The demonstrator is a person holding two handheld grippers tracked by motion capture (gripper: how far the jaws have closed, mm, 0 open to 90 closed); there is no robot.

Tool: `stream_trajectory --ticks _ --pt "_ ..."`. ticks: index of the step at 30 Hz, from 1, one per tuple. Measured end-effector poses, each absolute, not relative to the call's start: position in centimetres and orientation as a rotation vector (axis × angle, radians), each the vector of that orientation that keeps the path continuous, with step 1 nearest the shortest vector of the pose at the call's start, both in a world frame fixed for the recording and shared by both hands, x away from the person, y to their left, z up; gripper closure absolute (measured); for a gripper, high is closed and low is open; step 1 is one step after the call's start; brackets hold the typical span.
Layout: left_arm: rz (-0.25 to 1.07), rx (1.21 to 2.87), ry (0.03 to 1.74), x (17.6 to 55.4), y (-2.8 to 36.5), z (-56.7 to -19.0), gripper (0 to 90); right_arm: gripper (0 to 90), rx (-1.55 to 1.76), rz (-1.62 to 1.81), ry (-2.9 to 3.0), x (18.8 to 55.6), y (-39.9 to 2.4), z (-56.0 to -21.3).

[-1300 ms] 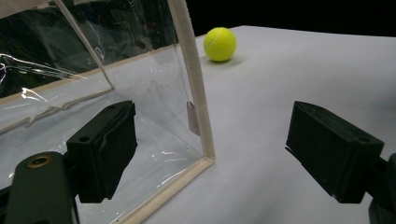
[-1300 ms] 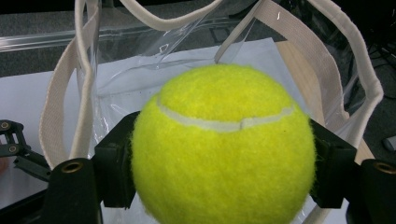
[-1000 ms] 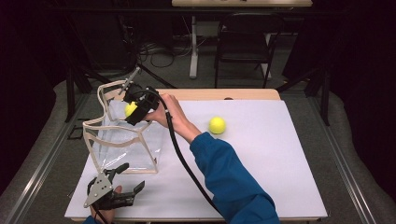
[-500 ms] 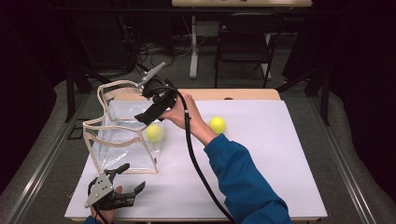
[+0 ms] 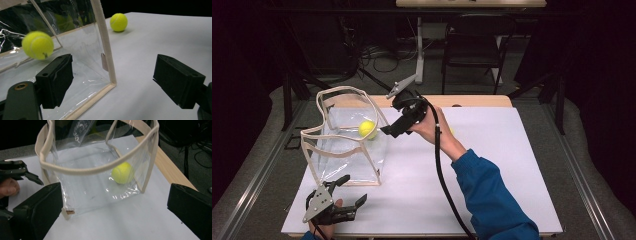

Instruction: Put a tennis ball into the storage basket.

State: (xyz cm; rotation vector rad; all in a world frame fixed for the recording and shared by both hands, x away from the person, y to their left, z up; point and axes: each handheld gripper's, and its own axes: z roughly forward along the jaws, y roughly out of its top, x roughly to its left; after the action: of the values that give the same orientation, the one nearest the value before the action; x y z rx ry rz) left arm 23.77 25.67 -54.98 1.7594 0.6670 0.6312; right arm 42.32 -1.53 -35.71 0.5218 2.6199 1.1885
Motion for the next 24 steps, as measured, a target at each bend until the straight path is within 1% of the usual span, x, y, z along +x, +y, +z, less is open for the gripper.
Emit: stream_trajectory --ticks 10,24 --pt "0.631 1.761 0.669 23.8 25.7 -55.0 15.9 0.0 0.551 1.163 2.632 42.1 -3.7 -38.2" --pt "0.641 1.764 0.667 23.7 25.6 -55.0 15.9 0.0 0.589 1.177 2.598 40.7 -7.0 -40.4"
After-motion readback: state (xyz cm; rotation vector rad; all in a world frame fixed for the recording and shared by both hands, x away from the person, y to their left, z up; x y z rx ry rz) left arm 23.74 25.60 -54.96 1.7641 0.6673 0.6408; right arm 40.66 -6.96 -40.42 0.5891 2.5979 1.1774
